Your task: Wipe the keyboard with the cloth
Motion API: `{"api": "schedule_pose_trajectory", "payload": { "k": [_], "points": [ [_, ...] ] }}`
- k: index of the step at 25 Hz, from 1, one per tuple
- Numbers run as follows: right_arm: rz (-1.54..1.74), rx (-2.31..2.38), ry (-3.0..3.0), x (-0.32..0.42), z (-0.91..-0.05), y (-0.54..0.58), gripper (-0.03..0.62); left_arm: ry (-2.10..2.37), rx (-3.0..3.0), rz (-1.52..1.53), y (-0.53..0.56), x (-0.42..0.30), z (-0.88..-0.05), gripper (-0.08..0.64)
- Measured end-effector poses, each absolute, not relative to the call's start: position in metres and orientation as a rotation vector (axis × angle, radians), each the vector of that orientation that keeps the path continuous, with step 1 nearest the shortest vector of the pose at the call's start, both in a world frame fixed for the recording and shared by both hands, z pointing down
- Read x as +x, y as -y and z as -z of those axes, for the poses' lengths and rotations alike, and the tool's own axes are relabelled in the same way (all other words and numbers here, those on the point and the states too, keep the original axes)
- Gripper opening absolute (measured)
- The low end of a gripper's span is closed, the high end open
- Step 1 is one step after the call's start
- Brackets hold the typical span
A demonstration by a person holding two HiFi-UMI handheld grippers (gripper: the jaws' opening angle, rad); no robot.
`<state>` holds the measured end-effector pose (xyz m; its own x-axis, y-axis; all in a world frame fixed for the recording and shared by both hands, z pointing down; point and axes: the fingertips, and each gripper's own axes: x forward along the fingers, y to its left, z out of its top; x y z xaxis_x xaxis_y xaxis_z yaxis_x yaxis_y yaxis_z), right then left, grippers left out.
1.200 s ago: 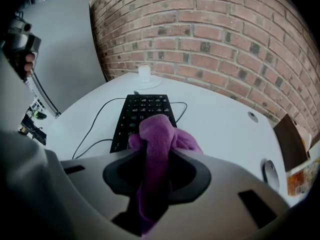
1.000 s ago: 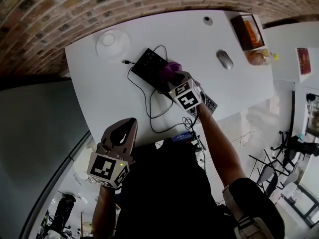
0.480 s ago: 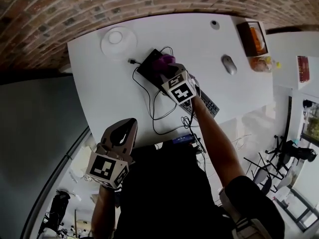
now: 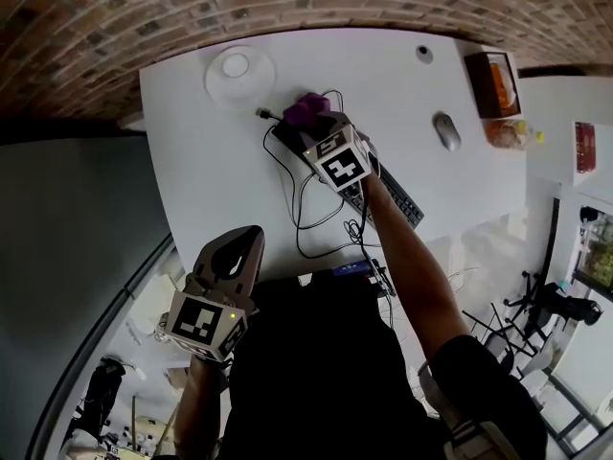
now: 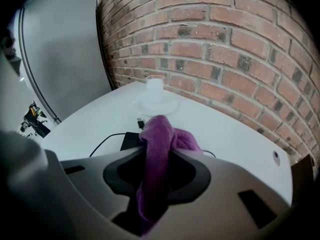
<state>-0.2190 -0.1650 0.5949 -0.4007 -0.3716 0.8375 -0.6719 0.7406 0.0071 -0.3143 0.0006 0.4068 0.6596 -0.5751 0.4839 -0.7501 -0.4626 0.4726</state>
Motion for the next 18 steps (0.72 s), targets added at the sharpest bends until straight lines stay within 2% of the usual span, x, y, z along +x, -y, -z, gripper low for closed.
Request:
{"api": "schedule_pose_trajectory", "payload": {
  "k": [18],
  "points": [
    [-0.403, 0.750, 2.037, -0.201, -0.594, 0.124, 0.123, 1.048, 2.260, -0.323, -0.025, -0.300, -0.393, 0.014]
  ]
}}
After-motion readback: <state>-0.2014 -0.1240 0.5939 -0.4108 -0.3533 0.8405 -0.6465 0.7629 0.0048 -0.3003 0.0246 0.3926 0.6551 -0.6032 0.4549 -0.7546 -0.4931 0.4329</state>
